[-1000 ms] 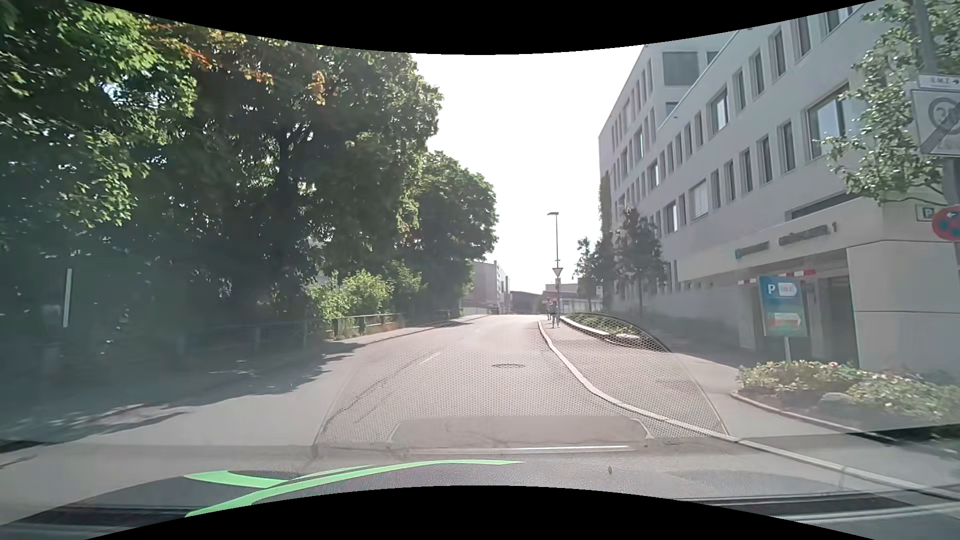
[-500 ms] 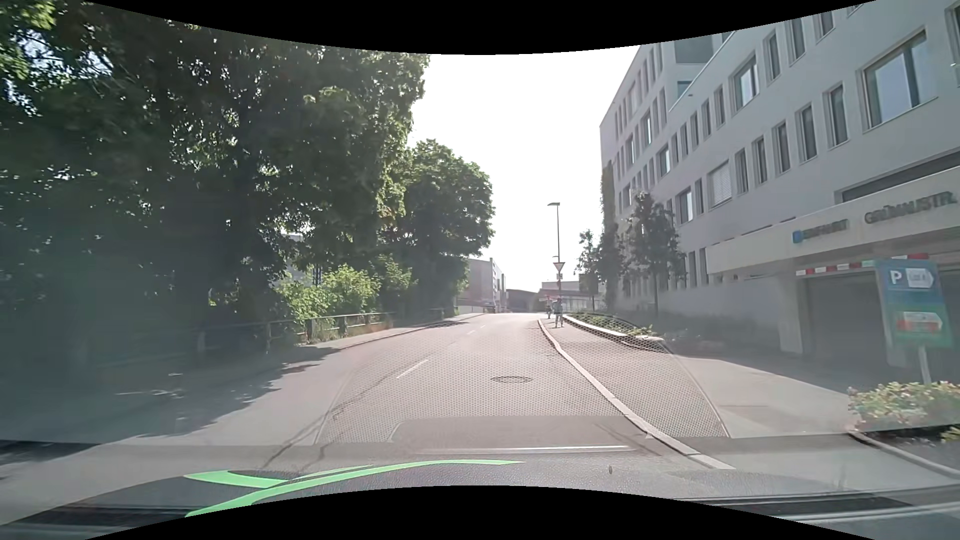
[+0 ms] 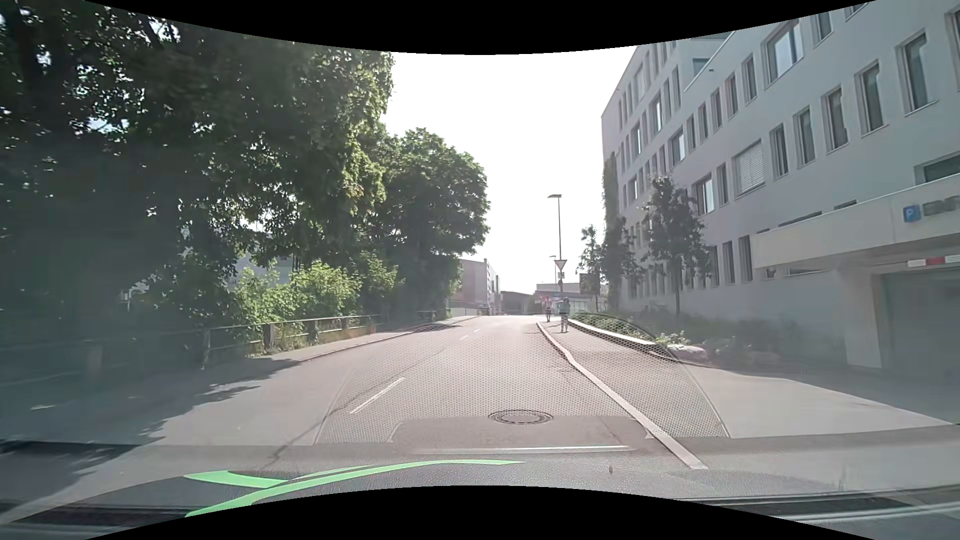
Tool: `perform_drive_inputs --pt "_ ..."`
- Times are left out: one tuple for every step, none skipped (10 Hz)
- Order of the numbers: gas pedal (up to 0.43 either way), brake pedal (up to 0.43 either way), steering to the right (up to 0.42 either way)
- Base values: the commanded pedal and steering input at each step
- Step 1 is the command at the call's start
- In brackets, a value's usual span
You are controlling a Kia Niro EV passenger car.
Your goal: Follow the waypoints while adhering to traffic rules and regulations
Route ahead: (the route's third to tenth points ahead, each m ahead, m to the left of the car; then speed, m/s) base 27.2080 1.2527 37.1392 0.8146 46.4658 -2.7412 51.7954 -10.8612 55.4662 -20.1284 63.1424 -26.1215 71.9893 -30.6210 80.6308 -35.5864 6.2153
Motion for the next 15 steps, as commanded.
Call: perform_drive_inputs --pt "0.280 0.000 0.020" --pt "0.260 0.000 0.020" --pt "0.260 0.000 0.020" --pt "0.260 0.000 0.020" --pt "0.260 0.000 0.020" --pt "0.240 0.000 0.020" --pt "0.240 0.000 0.020" --pt "0.240 0.000 0.019" --pt "0.228 0.000 0.019" --pt "0.228 0.000 0.019" --pt "0.220 0.000 0.019" --pt "0.189 0.000 0.019" --pt "0.177 0.000 0.019" --pt "0.177 0.000 0.018" --pt "0.177 0.000 0.018"
